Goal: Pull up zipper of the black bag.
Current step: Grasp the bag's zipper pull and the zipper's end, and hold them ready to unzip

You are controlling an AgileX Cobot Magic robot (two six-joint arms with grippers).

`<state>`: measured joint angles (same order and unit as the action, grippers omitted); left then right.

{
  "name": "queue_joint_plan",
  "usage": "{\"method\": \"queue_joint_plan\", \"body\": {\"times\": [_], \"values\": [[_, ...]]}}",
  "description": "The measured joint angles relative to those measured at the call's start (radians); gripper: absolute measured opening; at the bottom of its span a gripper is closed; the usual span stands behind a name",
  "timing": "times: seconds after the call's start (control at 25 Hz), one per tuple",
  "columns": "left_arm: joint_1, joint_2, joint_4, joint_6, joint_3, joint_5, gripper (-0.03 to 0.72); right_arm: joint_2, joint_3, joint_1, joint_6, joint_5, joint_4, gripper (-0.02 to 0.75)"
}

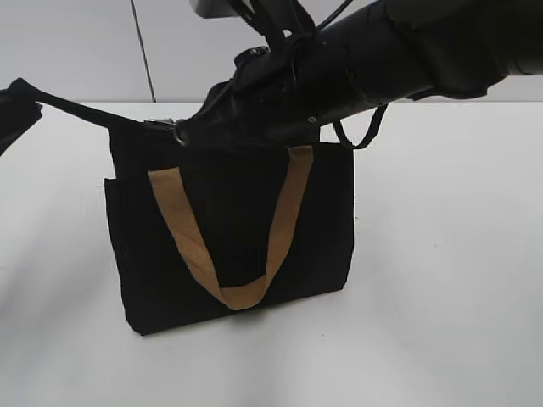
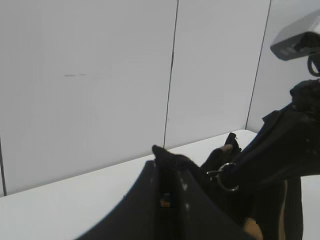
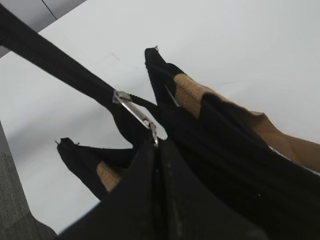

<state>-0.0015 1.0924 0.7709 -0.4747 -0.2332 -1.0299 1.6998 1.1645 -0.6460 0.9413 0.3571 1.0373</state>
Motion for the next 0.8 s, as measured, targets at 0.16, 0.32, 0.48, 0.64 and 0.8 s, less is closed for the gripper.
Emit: {"method": "queue_joint_plan", "body": {"times": [0.16,0.32,0.48,0.64,0.8], "values": [[0.0,0.0,-0.002,0.0,0.0,-0.001,0.027,-0.001,0.0,0.032,-0.065,0.026,-0.063,-0.001],[-0.001,0.0,-0.011,0.0,0.001,0.0,0.027,-0.016,0.0,0.056,-0.134,0.04,-0.128,-0.001],[-0.002,0.0,-0.024,0.0,0.002,0.001,0.027,-0.032,0.001,0.071,-0.201,0.07,-0.213,-0.001],[-0.002,0.0,-0.047,0.0,0.002,-0.001,0.027,-0.037,0.001,0.097,-0.289,0.071,-0.32,-0.001],[-0.002,0.0,-0.053,0.0,0.002,-0.001,0.027,-0.053,0.001,0.126,-0.332,0.071,-0.369,-0.001]]}}
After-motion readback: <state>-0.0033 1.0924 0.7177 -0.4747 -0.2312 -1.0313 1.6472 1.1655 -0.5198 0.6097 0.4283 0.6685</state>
